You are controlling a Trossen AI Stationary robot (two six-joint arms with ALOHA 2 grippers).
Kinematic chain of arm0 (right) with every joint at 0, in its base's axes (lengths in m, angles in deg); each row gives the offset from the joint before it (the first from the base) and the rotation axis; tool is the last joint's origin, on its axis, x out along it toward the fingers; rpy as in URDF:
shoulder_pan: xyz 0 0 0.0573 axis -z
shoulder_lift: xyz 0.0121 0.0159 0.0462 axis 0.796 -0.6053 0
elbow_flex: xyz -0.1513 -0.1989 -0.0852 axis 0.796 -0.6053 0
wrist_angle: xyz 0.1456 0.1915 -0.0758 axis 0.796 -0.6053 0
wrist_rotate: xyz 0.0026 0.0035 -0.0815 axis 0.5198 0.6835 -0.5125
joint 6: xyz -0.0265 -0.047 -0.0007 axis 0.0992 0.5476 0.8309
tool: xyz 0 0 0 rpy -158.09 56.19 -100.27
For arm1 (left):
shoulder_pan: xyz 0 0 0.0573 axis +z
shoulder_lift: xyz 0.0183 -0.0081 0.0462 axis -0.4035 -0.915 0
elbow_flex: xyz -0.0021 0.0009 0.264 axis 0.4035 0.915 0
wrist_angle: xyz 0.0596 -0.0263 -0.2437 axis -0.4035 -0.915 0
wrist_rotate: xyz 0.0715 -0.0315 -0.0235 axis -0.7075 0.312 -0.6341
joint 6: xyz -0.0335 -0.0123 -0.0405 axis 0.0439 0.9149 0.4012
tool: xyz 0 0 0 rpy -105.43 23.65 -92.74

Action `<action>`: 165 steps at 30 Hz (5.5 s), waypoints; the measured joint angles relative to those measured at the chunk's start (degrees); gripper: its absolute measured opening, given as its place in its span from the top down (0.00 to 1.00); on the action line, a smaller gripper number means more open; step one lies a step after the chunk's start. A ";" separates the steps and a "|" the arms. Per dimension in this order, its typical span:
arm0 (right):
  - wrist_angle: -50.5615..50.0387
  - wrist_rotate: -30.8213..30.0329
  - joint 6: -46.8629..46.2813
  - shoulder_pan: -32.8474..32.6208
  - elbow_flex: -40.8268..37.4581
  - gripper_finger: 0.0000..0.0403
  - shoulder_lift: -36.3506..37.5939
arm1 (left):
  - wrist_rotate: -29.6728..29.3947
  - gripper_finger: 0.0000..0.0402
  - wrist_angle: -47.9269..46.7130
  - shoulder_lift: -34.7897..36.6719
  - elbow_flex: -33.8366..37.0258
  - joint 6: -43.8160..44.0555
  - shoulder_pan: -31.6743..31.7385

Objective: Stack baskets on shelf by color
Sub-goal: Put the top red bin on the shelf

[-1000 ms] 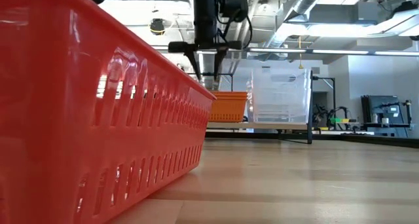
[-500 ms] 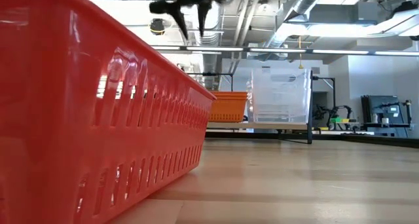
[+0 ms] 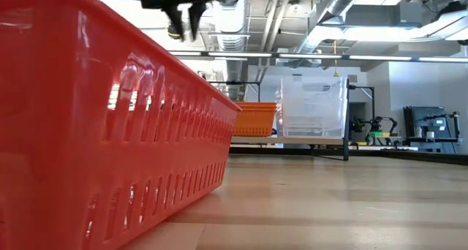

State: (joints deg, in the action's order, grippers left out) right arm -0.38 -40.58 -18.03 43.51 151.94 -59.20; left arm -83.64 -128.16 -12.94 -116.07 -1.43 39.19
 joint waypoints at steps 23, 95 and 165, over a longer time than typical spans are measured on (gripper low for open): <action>7.92 0.27 -2.64 -0.04 -6.72 0.93 -0.17 | 4.99 0.64 2.19 29.41 44.20 19.84 3.14; 21.94 11.43 -2.00 0.02 -18.14 0.87 -8.61 | 20.28 1.00 22.76 37.06 59.86 -20.41 40.51; 9.10 11.68 -1.04 0.00 -18.13 0.87 9.25 | 6.48 1.00 30.80 14.06 40.00 13.05 5.91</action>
State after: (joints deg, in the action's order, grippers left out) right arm 8.72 -28.90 -19.06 43.51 133.82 -49.95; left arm -77.16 -97.36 1.12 -76.07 11.63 45.10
